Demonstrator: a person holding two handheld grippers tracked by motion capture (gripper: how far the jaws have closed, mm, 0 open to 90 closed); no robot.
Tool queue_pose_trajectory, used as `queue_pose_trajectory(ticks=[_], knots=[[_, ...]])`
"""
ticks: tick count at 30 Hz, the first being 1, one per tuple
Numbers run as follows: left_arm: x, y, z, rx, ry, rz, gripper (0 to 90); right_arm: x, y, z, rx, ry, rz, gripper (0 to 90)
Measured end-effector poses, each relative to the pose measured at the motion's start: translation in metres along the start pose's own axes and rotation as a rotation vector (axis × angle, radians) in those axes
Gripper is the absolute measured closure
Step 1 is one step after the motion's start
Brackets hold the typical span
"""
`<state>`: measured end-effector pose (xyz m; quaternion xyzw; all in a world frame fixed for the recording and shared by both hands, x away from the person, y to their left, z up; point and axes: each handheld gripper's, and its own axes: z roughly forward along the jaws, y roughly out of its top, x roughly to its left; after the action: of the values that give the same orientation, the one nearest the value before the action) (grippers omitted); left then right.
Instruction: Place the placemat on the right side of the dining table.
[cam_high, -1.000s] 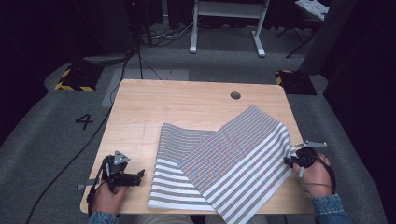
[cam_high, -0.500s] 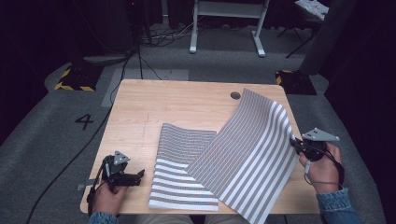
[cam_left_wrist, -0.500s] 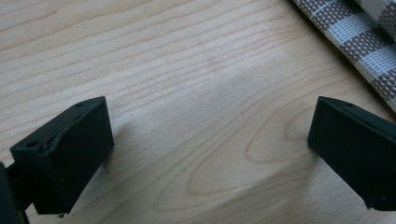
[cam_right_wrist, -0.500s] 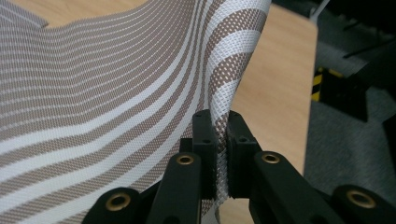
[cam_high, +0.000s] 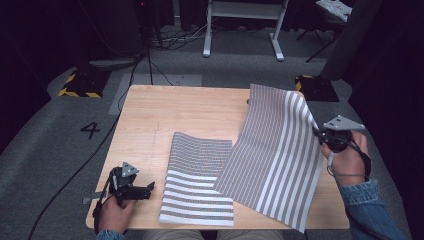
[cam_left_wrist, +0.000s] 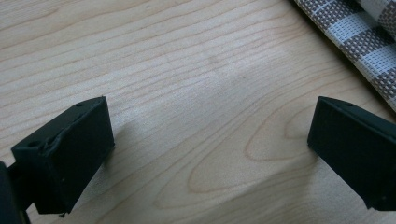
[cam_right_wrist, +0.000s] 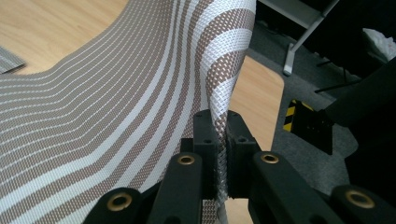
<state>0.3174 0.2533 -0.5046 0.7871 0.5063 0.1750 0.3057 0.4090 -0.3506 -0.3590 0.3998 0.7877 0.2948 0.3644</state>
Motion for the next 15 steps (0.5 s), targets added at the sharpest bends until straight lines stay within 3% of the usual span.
queue_pose_trajectory(ticks=[3,5,8,11,15], knots=[[0.000,0.000,0.000,-0.001,-0.002,-0.001,0.4,-0.009,0.011,0.012,0.003,-0.013,-0.024,85.7],[0.000,-0.001,0.000,-0.001,0.003,-0.003,0.4,-0.015,0.019,0.023,-0.025,-0.030,-0.073,81.7],[-0.001,-0.001,0.000,-0.003,0.004,-0.003,0.4,-0.024,0.026,0.048,-0.179,-0.104,-0.145,48.3],[0.000,-0.001,0.000,-0.002,0.002,-0.003,0.4,-0.030,0.027,0.058,-0.198,-0.163,-0.134,40.7],[0.000,0.000,0.000,-0.001,0.002,-0.002,0.3,-0.021,0.019,0.058,-0.198,-0.104,-0.088,39.1]])
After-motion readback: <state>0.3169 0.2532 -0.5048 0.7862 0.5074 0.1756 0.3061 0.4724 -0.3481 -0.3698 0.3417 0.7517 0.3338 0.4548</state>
